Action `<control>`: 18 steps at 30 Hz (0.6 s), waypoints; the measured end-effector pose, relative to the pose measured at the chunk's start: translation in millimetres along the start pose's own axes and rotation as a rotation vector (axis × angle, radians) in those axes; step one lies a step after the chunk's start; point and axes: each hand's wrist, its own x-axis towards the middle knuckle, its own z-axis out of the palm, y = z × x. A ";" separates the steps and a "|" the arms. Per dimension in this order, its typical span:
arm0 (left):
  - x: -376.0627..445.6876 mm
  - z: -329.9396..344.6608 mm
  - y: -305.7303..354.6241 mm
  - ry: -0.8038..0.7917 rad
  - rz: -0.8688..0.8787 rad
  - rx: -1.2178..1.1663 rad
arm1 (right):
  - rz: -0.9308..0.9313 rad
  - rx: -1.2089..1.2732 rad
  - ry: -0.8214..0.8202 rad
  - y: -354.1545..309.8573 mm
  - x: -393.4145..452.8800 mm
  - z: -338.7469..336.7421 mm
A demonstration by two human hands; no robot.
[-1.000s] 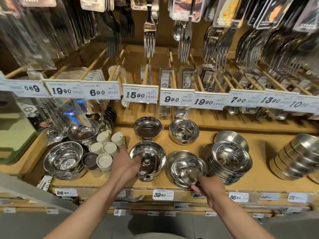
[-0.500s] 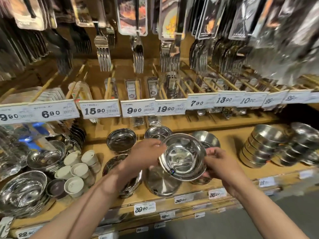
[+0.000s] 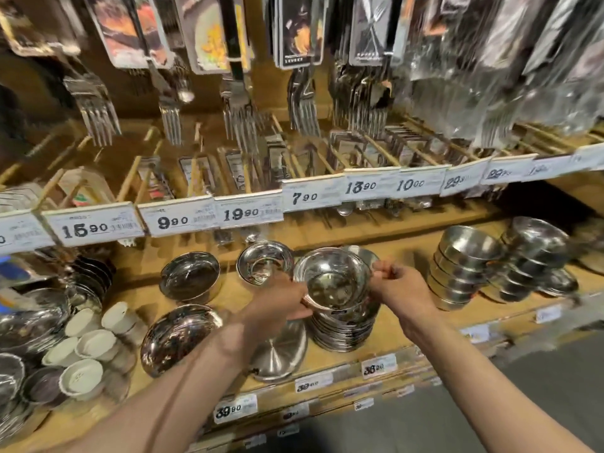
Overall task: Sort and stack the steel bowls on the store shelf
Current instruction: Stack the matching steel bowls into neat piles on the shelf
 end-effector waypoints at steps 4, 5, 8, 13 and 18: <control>-1.0 13.3 3.0 0.059 0.051 0.034 | -0.068 -0.078 -0.041 7.0 13.3 -14.3; 1.7 17.9 3.6 0.103 0.050 0.094 | -0.075 -0.099 -0.068 8.9 17.0 -18.2; 8.8 34.3 4.8 0.199 0.005 0.166 | -0.104 -0.186 -0.133 18.7 28.1 -26.4; 13.1 45.4 -14.1 0.302 0.018 0.322 | -0.178 -0.363 -0.138 36.2 40.7 -27.2; 12.2 53.6 -18.8 0.389 -0.011 0.420 | -0.200 -0.493 -0.198 35.8 48.7 -32.4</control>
